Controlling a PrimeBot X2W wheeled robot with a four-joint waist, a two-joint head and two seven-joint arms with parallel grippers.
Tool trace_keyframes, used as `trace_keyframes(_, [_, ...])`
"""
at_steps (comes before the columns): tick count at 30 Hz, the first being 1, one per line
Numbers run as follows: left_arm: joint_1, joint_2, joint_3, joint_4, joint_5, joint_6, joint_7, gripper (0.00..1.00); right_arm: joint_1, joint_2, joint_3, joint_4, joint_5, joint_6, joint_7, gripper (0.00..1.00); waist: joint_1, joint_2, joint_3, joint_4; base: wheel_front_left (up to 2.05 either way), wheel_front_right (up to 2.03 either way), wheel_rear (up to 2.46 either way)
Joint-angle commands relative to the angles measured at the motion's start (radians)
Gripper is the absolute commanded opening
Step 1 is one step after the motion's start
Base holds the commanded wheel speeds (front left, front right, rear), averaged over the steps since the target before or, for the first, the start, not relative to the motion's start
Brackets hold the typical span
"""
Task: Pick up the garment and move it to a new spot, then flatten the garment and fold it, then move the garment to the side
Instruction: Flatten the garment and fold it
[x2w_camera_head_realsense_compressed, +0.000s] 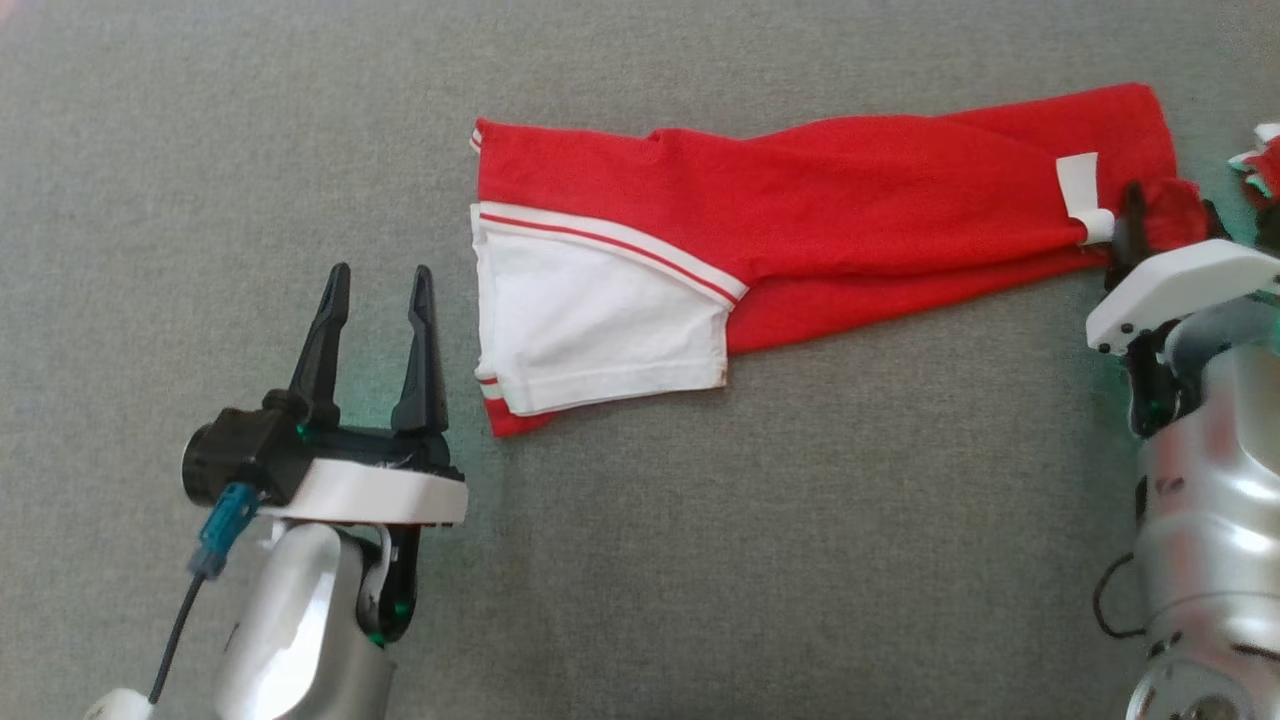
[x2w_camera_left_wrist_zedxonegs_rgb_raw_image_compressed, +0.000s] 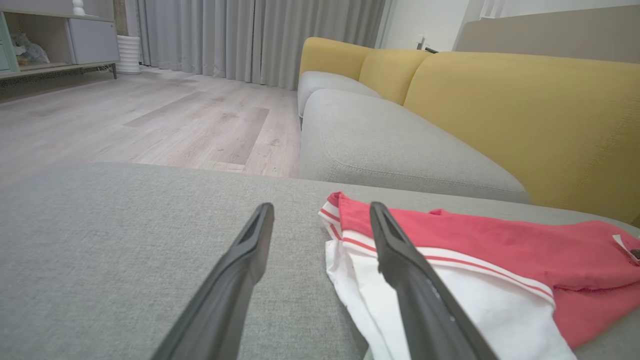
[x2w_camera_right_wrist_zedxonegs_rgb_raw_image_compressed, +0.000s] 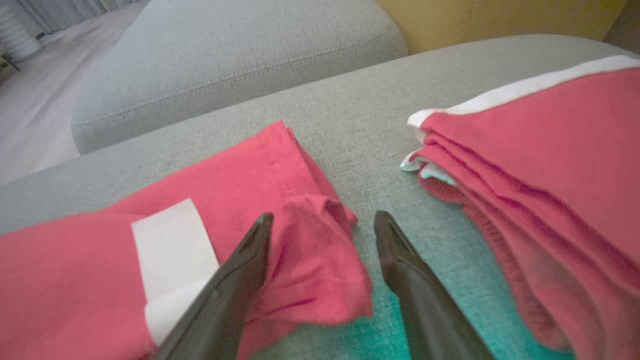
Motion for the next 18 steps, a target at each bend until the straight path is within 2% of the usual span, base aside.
trace_keyframes(1, [-0.027, 0.007, 0.035, -0.024, 0.009, -0.002, -0.005, 1.00, -0.036, -0.003, 0.018, -0.020, -0.009, -0.001, 0.002, 1.00, -0.0002, -0.0001, 0.006, 0.005, 0.00, 0.00, 0.00])
trace_keyframes(6, [-0.036, 0.006, 0.043, -0.021, 0.014, -0.008, -0.005, 1.00, -0.074, -0.018, -0.015, 0.079, -0.063, -0.001, 0.012, 1.00, -0.0002, -0.0001, 0.016, 0.007, 0.00, 0.00, 0.00])
trace_keyframes(7, [-0.037, 0.006, 0.044, -0.020, 0.015, -0.008, -0.005, 1.00, -0.080, -0.020, -0.015, 0.098, -0.069, -0.001, 0.013, 0.85, -0.0002, -0.0001, 0.016, 0.006, 0.00, 0.00, 0.00])
trace_keyframes(8, [-0.038, 0.005, 0.045, -0.019, 0.016, -0.008, -0.005, 1.00, -0.087, -0.023, -0.014, 0.112, -0.074, -0.001, 0.008, 0.13, -0.0002, -0.0001, 0.014, 0.004, 0.00, 0.00, 0.00])
trace_keyframes(9, [-0.039, 0.005, 0.046, -0.017, 0.017, -0.008, -0.005, 1.00, -0.094, -0.025, -0.012, 0.123, -0.075, -0.001, -0.002, 0.00, -0.0002, -0.0001, 0.013, 0.002, 0.00, 0.00, 0.00])
trace_keyframes(18, [-0.024, 0.005, 0.054, -0.015, 0.007, -0.007, -0.005, 1.00, -0.109, -0.083, 0.019, 0.134, -0.038, -0.001, -0.133, 0.00, -0.0002, -0.0001, -0.042, -0.045, 0.00, 0.00, 0.00])
